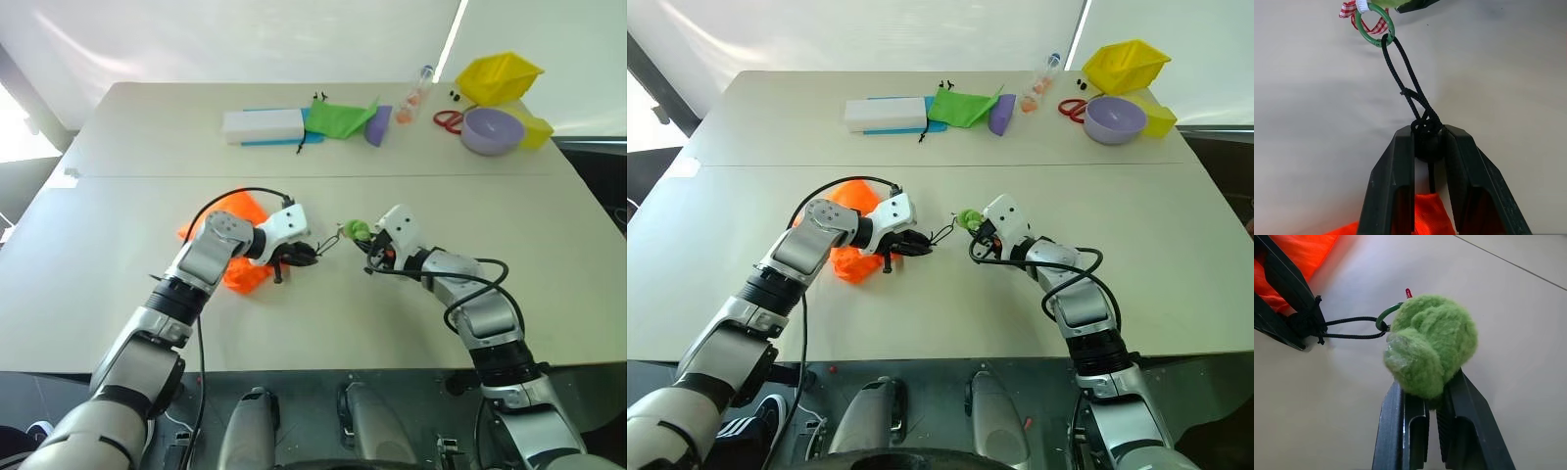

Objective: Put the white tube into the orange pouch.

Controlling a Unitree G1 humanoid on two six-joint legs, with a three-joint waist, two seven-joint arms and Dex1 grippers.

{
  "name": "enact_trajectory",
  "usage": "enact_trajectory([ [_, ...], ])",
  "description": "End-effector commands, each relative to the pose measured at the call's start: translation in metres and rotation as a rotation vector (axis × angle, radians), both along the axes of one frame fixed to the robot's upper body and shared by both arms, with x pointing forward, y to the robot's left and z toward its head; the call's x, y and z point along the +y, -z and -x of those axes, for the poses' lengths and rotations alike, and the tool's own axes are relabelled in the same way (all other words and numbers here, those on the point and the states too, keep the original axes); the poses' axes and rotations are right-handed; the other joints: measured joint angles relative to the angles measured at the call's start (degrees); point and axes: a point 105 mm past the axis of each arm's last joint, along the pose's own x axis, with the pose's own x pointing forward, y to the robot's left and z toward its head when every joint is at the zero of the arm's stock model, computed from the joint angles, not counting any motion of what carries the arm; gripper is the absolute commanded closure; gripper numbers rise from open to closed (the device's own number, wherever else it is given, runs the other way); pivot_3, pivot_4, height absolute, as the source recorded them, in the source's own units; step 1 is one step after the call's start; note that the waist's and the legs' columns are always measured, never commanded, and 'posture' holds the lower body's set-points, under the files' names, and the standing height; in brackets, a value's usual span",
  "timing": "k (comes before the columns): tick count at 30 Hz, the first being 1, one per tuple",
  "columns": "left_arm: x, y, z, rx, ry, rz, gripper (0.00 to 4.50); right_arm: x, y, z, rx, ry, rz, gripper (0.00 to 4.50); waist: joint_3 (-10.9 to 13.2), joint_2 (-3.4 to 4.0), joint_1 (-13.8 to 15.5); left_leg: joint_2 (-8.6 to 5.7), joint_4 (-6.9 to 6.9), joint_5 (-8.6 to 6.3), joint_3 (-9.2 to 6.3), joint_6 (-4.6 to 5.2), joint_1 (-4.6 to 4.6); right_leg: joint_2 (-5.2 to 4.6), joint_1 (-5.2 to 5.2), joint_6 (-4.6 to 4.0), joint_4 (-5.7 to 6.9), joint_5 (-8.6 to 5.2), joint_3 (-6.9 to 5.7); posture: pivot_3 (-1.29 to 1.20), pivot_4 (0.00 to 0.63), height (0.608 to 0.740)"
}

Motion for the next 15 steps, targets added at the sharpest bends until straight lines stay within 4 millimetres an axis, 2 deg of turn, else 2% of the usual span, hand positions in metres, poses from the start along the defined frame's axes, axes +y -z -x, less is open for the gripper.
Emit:
enact_trajectory([
  [1, 0.001, -0.002, 0.002, 0.018, -0.002, 0.009, 3.75, 0.003, -0.014, -0.002, -0.054, -0.013, -0.006, 4.50, 0.00, 0.00, 0.00, 0.00, 0.00, 0.00, 0.00, 0.00, 0.00, 0.00, 0.00, 0.00, 0.00, 0.00, 0.00, 0.00, 0.150, 0.740],
  [9, 0.021, -0.007, 0.003, 0.050, -0.024, 0.005, 3.75, -0.007, -0.017, -0.010, -0.071, 0.039, -0.003, 4.50, 0.00, 0.00, -0.23, 0.01, -0.01, 0.00, -0.01, 0.00, 0.01, 0.01, 0.00, 0.00, 0.00, 0.00, 0.00, 0.00, 0.150, 0.740],
  [15, 0.032, -0.009, 0.003, 0.071, -0.043, 0.005, 3.75, -0.008, -0.017, -0.013, -0.075, 0.052, 0.002, 4.50, 0.00, 0.00, -0.15, 0.01, 0.00, 0.00, 0.00, 0.00, 0.01, 0.00, 0.00, -0.01, 0.00, 0.00, 0.00, 0.00, 0.150, 0.740],
])
